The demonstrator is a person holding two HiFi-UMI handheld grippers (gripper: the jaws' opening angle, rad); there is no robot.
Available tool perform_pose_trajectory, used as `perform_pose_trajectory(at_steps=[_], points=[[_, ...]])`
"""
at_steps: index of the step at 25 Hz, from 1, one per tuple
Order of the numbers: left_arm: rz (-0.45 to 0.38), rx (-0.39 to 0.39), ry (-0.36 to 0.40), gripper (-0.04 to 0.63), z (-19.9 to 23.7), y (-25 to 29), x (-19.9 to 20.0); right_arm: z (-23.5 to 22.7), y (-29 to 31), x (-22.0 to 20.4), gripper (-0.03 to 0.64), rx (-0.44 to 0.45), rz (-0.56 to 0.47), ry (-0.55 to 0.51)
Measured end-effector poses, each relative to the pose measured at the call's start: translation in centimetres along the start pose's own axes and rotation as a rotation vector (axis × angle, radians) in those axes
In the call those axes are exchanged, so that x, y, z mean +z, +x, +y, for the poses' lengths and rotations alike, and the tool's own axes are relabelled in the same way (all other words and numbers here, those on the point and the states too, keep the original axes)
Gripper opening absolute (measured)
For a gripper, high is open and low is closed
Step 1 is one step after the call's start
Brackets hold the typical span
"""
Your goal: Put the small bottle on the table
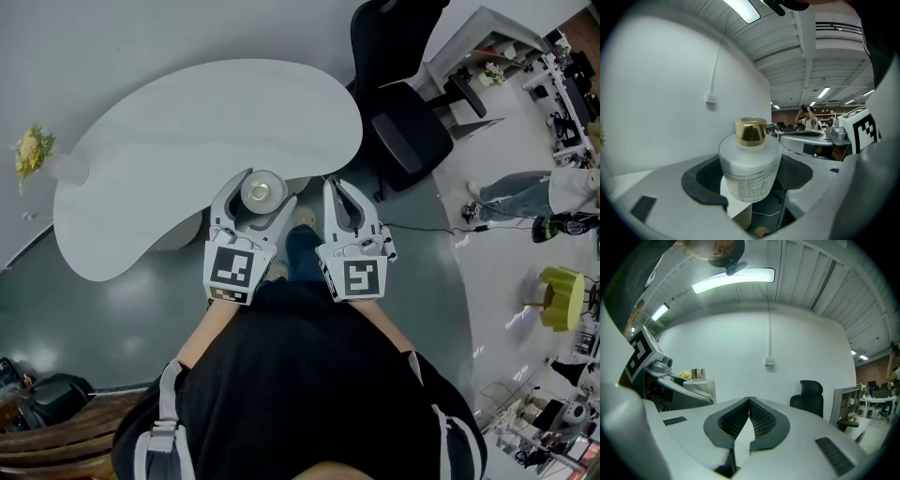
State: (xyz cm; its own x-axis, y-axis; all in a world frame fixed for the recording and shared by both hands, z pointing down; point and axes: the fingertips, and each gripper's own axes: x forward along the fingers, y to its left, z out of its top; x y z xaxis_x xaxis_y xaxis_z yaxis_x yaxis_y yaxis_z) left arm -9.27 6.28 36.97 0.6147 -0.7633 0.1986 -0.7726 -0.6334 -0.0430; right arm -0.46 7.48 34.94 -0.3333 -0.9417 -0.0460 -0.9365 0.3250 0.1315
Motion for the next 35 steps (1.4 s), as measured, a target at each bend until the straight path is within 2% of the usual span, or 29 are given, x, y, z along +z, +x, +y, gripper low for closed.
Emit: perform_pose_trajectory(at_steps=[5,9,16,21,29,35], points=[[0.006,0.012,-0.001,0.333,1.6,3.7,0.3,-1.9,3.9,-0.9,0.021,0.030,-0.001,0.003],[0.033,0.035,-0.048,0.333,3.4,7.3,0.4,-4.1,8.0,-1.5,0.021,0.052,0.000,0.003],[0.030,0.056,-0.059,0.333,5.7,14.2,1.5,-8.6,14.2,-3.3,0.021,0.104,0.059,0.002],[0.034,0.086,-0.073,0.333,6.9,18.5,2.1,-11.5,18.0,-4.3,0.021,0.153,0.063,0.003],[0.039,0.146,-0.103,0.333,8.5,23.4,2.9,-14.1,22.2,-6.1,0.021,0.243,0.111,0.012],[0.060,0.165,-0.098,0.333,9.9,25.3,2.3,-14.6,24.4,-7.3,0.021,0.266,0.122,0.030]])
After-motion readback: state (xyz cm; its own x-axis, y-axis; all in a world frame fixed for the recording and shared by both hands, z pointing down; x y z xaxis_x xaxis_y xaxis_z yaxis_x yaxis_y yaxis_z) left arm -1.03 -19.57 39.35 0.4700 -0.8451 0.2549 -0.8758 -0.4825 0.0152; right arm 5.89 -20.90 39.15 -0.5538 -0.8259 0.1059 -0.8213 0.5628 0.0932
